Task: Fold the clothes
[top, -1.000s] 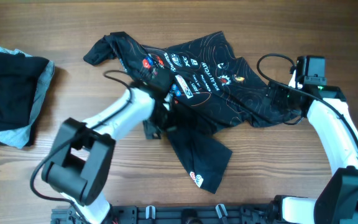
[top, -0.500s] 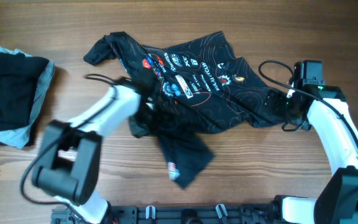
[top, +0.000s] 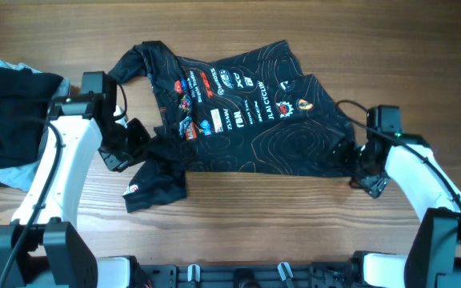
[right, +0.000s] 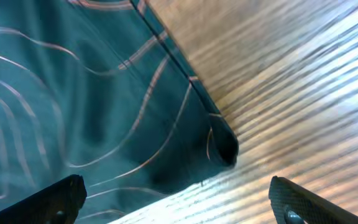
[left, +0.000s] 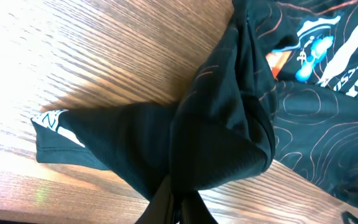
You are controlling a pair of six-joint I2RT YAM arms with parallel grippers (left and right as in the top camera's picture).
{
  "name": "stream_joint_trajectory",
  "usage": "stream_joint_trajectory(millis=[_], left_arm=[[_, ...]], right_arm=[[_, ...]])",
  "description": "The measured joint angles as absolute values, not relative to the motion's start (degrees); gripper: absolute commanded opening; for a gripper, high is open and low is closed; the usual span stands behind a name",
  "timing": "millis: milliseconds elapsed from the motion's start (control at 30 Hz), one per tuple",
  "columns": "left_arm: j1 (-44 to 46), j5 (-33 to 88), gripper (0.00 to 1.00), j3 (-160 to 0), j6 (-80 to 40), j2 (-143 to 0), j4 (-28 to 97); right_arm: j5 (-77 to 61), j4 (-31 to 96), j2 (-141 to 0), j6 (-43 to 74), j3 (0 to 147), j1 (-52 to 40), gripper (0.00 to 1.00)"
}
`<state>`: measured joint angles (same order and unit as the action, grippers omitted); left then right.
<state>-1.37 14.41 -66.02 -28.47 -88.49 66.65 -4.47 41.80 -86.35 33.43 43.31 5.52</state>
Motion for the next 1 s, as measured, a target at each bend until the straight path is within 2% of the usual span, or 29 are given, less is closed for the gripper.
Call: stream_joint_trajectory(millis=[33,100,133,167,200,233,433,600,633,667,700,933,1000], left_arm=[[-1.1,14.4,0.04,-66.0,-28.3,-88.5,66.7],[-0.8,14.4,0.04,-66.0,-28.1,-88.5,66.7],[-0.8,14.4,0.04,-66.0,-28.1,-88.5,66.7],[-0.8,14.4,0.04,-66.0,-28.1,-88.5,66.7],[-0.8,14.4,0.04,-66.0,-28.1,-88.5,66.7],[-0.8,14.4,0.04,-66.0,-28.1,-88.5,66.7],[-0.8,14.4,0.04,-66.0,-28.1,-88.5,66.8],[-0.8,12.8,0.06,-66.0,-28.1,-88.5,66.6],[-0.8,12.4,0.18,-66.0,-28.1,-88.5,66.5],[-0.7,11.9,0.58,-66.0,-28.1,-88.5,66.4],[-0.7,11.7,0.7,-66.0,-27.9,-88.5,66.5],[1.2,9.9,0.71,-66.0,-26.8,-88.5,66.3],[4.3,10.7,0.66,-66.0,-25.9,-88.5,65.3]], right_arm=[[-5.0,40.3,-86.3,33.5,41.3,5.5,0.94],[-4.9,34.9,-85.5,34.5,39.6,5.5,0.78],[-4.9,30.9,-85.1,35.1,38.9,5.5,0.58],[-4.9,29.5,-85.1,35.6,38.5,5.5,0.27],[-4.9,28.6,-85.1,36.2,38.0,5.5,0.1],[-5.1,28.4,-85.1,36.5,37.7,5.6,0.04],[-5.7,29.6,-85.2,35.3,37.7,5.6,0.04],[-1.1,44.3,-83.7,30.4,56.0,7.7,0.04],[-0.4,45.6,-83.1,29.5,60.2,8.8,0.04],[0.4,47.6,-82.0,28.2,64.5,10.0,0.04],[1.2,49.0,-81.4,27.7,65.9,10.5,0.04],[6.7,53.8,-82.2,25.8,66.0,10.7,0.04],[7.0,53.8,-82.4,25.6,66.0,10.7,0.04]])
